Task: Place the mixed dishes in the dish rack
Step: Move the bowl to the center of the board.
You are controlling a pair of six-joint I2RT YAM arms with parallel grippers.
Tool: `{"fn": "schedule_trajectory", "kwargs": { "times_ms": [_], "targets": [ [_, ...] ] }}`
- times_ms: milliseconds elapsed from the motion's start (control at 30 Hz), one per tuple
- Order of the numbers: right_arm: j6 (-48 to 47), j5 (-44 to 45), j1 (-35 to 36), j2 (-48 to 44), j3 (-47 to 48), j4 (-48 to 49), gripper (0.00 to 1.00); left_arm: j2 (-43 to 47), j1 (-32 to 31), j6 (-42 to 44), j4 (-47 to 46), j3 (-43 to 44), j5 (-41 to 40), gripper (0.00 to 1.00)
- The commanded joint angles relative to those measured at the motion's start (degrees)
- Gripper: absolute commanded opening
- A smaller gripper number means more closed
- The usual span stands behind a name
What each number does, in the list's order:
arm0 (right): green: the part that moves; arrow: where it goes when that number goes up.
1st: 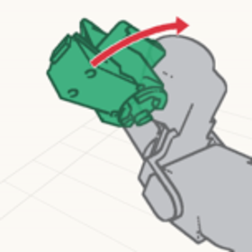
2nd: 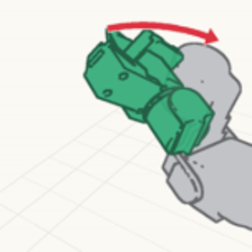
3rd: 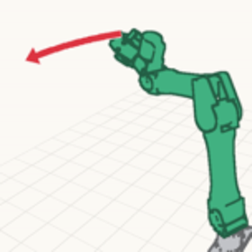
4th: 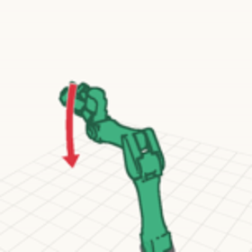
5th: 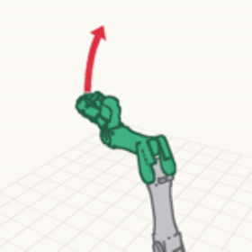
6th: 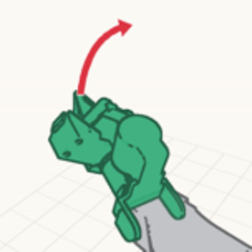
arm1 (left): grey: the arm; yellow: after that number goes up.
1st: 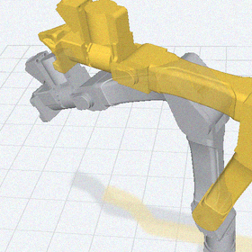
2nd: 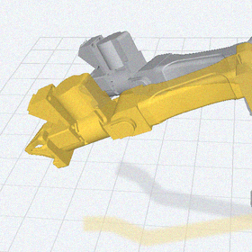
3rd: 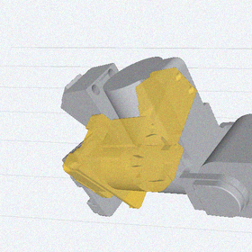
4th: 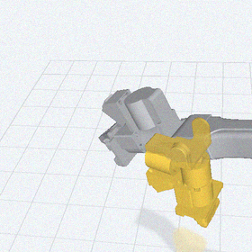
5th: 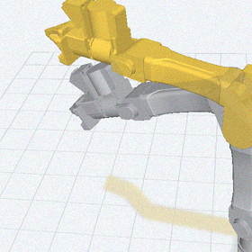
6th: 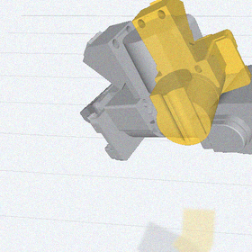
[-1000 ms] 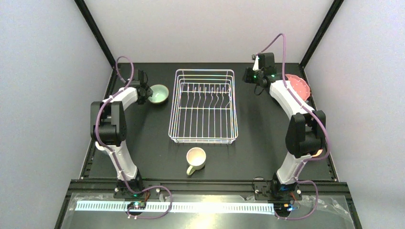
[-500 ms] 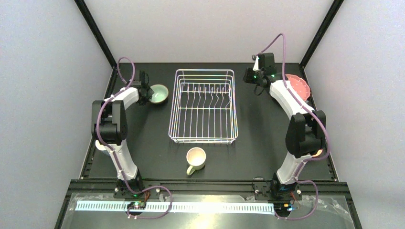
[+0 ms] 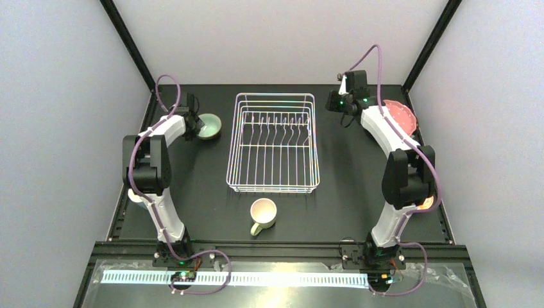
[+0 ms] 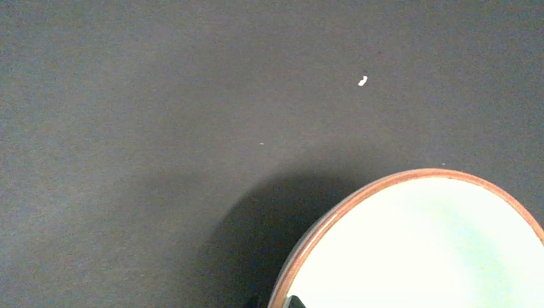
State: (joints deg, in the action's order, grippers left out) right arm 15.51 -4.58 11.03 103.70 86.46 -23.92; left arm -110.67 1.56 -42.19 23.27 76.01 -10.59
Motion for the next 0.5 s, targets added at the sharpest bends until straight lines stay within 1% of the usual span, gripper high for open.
{"fn": "schedule_trajectory", "kwargs": {
  "times_ms": [0,133,300,467],
  "targets": [
    [0.02,-2.0,0.31,1.73,2.35,-2.36,0.88,2.62,0.61,0.83,4.86,2.24,-6.21,0.22],
    [-0.36,-3.23,0.31,2.29,2.88,-3.13,0.88,4.74,1.17,1.49,6.73,1.39,-8.05,0.22],
    [-1.07,-4.82,0.61,2.64,2.6,-3.88,0.88,8.0,2.09,1.57,7.09,-1.64,-8.58,0.22],
    [-2.68,-5.08,2.52,3.05,2.64,-5.02,0.88,11.02,2.68,1.72,7.15,-4.8,-9.22,0.22]
  ]
}}
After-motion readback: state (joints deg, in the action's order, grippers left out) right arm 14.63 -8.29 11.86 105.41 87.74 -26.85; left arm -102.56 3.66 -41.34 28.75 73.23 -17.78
